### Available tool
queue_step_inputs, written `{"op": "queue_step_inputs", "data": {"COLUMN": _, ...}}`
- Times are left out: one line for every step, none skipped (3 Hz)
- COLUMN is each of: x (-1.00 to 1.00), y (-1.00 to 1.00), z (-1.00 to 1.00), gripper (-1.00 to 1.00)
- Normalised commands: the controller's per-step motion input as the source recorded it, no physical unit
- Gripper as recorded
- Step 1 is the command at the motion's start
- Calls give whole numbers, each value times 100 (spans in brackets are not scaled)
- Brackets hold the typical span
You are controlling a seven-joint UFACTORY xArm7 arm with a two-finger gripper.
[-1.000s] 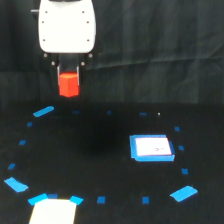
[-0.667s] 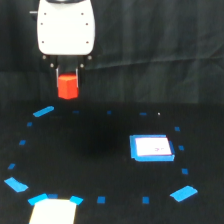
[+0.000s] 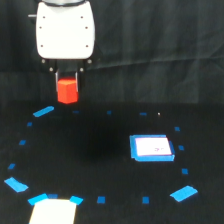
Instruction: Pick up the red object from the table
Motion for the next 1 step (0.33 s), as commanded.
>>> {"op": "queue_step_inputs", "data": {"x": -19, "y": -28, "z": 85, "gripper": -100}}
